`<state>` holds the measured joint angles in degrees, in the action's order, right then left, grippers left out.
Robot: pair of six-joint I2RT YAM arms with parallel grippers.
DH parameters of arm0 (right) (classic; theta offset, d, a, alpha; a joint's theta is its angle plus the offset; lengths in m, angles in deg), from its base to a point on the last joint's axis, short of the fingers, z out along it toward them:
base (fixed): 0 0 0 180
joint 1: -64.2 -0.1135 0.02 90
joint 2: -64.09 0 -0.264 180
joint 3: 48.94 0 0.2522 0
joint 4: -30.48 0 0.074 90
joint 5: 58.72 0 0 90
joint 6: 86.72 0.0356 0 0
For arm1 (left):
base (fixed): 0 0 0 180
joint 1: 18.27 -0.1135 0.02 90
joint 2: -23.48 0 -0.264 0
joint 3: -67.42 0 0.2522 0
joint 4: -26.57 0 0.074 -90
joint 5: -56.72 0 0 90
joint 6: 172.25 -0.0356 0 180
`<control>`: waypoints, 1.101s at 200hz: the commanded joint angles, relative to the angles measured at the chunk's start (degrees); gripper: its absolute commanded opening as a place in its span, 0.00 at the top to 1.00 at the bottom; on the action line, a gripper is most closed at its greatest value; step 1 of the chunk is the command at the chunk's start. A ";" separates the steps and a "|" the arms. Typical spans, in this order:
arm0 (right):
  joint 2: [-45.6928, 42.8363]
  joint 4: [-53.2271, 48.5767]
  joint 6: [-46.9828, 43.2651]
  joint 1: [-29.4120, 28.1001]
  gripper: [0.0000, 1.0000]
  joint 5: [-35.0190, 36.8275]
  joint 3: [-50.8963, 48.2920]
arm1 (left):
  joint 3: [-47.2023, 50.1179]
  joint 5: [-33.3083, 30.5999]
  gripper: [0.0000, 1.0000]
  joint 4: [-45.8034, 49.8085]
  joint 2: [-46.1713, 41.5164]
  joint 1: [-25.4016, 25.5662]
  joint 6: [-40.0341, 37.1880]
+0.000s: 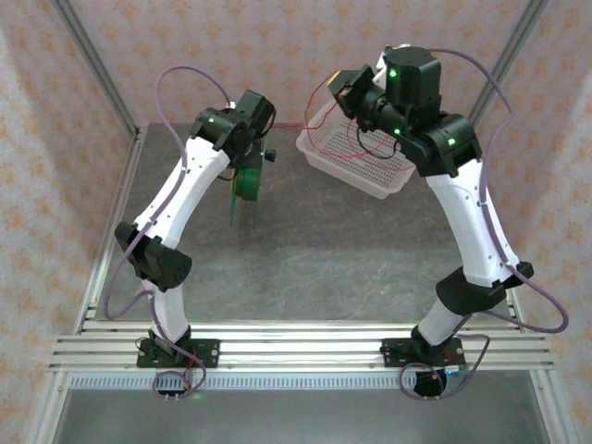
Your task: Wrap the cables
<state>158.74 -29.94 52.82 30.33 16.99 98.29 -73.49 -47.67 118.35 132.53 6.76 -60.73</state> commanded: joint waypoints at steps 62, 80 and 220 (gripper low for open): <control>3.82 5.92 1.96 -9.02 1.00 -3.28 4.57 | 0.94 1.58 1.00 -1.04 1.85 -2.87 4.64; 2.82 7.13 2.39 -10.76 1.00 -3.90 2.53 | 1.64 0.77 1.00 -1.47 2.04 -3.77 5.72; -7.48 21.45 6.32 -21.97 1.00 -11.14 -23.12 | 4.96 2.28 1.00 -3.74 3.36 -13.16 11.25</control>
<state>155.63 -14.99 58.15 10.77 13.10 75.76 -69.53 -41.40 118.04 134.85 -4.06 -53.24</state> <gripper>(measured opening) 0.047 0.063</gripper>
